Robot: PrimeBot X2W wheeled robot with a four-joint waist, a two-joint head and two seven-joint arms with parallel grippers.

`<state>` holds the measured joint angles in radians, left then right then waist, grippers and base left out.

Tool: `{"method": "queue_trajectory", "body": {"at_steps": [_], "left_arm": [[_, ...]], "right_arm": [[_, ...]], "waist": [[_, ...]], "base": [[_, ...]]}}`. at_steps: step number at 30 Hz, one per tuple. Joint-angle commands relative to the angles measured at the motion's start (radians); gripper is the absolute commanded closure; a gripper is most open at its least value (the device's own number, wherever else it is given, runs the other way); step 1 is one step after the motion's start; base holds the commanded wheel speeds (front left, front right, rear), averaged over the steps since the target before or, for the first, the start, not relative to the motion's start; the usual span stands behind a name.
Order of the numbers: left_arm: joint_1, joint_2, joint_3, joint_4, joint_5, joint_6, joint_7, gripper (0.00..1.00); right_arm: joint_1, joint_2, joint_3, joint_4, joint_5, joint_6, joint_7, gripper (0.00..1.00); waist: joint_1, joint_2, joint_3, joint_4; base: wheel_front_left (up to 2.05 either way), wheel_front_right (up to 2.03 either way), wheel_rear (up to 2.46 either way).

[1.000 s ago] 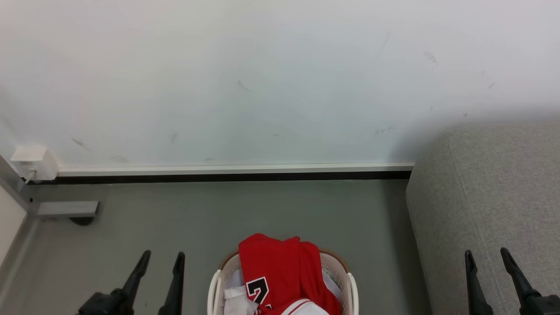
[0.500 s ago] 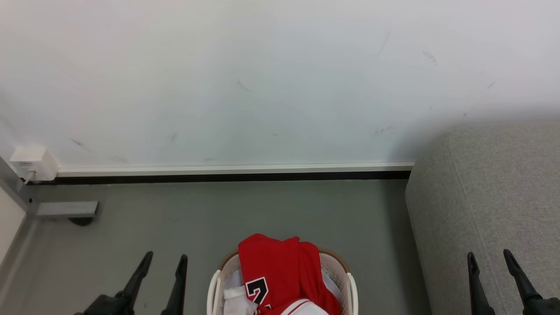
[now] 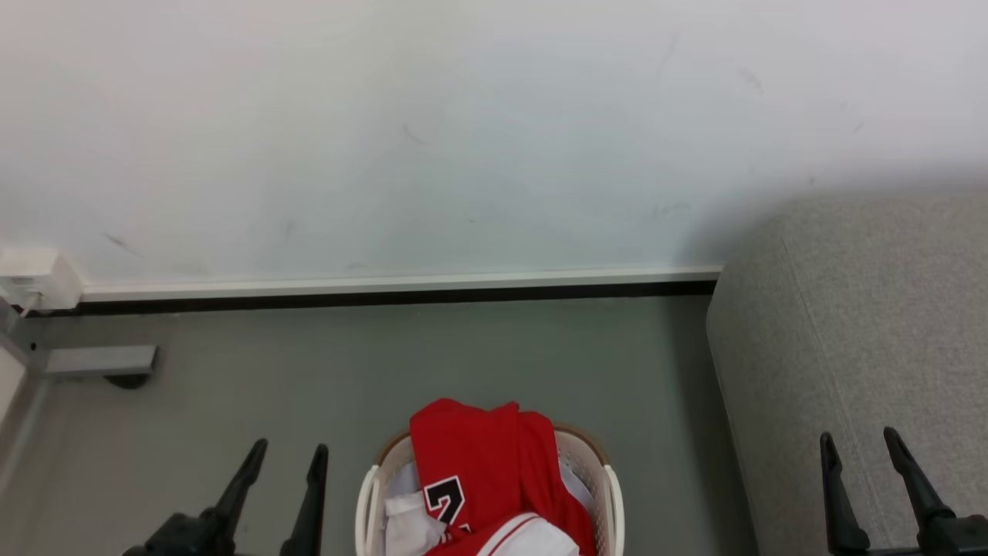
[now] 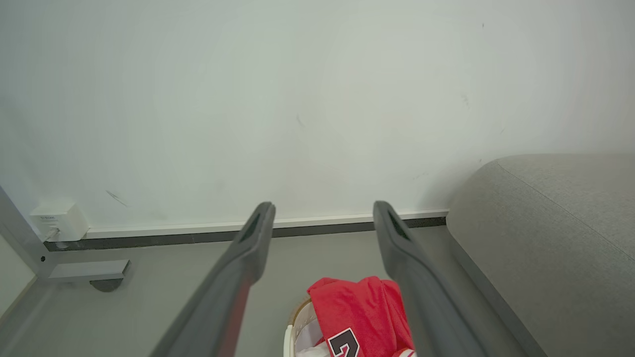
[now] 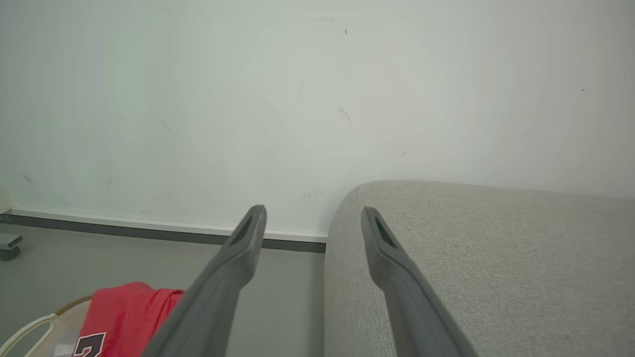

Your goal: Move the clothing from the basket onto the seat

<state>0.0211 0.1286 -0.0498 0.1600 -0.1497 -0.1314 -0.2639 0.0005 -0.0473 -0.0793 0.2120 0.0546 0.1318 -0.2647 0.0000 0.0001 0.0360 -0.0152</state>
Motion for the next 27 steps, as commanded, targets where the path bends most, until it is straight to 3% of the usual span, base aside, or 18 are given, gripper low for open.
{"method": "queue_trajectory", "body": {"at_steps": [1,10,17,27], "left_arm": [[-0.020,0.009,-0.005,0.007,-0.013,0.001,-0.001,0.00],[-0.154,0.038,-0.089,0.127,-0.029,0.001,-0.001,0.00],[-0.356,0.046,-0.182,0.332,-0.059,0.001,0.007,0.00],[-0.592,0.055,-0.254,0.632,-0.110,0.002,0.126,0.00]], "right_arm": [[-0.015,-0.006,0.000,-0.009,0.006,-0.002,0.000,0.00],[-0.096,-0.005,0.024,-0.066,0.007,-0.002,0.000,0.00],[-0.198,-0.005,0.046,-0.148,-0.011,-0.002,0.000,0.00],[-0.293,-0.004,0.072,-0.271,-0.027,-0.002,0.000,0.00]], "waist": [[0.0000,-0.0001,0.019,-0.012],[0.0000,-0.0001,0.158,-0.060],[0.0000,-0.0001,0.320,-0.103],[0.0000,-0.0001,0.501,-0.160]], "base": [[0.00,0.00,0.00],[0.00,0.00,0.00],[0.00,0.00,0.00],[0.00,0.00,0.00]]}}
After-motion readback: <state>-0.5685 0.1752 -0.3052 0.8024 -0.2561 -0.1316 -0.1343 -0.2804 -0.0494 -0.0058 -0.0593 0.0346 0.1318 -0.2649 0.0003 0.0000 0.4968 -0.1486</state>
